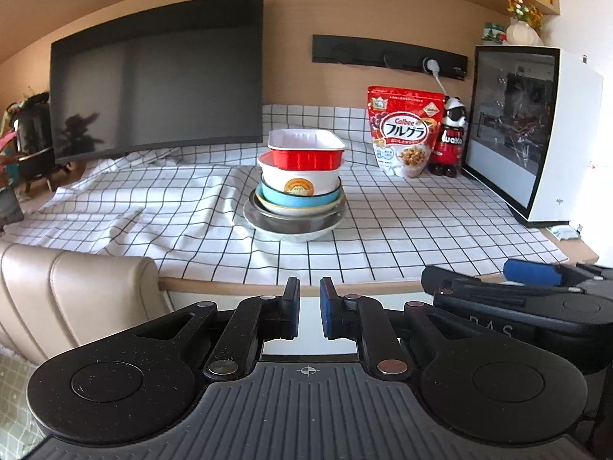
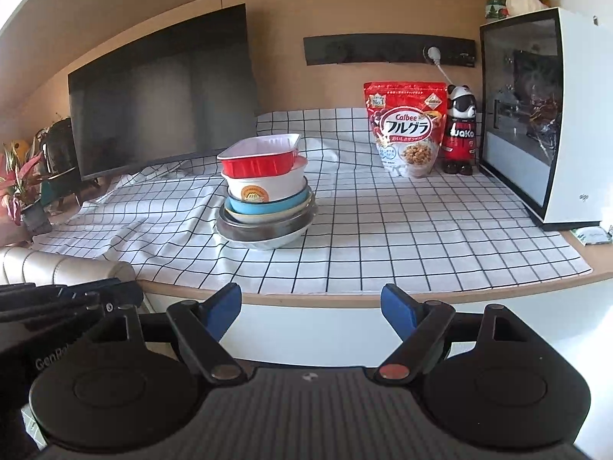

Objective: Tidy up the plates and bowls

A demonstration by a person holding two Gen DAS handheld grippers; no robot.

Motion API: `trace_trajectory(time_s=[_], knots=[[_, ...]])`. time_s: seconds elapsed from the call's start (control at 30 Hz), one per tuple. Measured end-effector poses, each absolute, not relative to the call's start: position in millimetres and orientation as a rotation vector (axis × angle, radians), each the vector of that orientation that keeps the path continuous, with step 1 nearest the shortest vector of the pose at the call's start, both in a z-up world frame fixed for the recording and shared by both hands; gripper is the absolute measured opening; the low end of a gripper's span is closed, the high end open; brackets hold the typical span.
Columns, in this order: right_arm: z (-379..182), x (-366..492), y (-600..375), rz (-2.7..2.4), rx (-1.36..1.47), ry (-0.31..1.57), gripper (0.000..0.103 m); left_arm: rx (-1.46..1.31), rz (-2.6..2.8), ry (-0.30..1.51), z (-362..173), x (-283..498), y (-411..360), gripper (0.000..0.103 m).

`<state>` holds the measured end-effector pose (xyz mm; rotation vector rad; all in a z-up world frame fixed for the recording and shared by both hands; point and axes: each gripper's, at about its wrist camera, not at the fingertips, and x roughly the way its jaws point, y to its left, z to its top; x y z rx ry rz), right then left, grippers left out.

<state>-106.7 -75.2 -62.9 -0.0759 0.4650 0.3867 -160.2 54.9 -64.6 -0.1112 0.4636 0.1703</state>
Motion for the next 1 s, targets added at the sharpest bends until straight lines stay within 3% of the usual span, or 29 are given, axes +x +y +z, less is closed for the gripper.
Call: trace_trajectory(time_s=[1.0], knots=[[-61.9,-115.3,-73.5,0.391,-0.095,0.467,0.081,-0.139,0.192,0.484,-61.6,-166.4,56.5,0.014]])
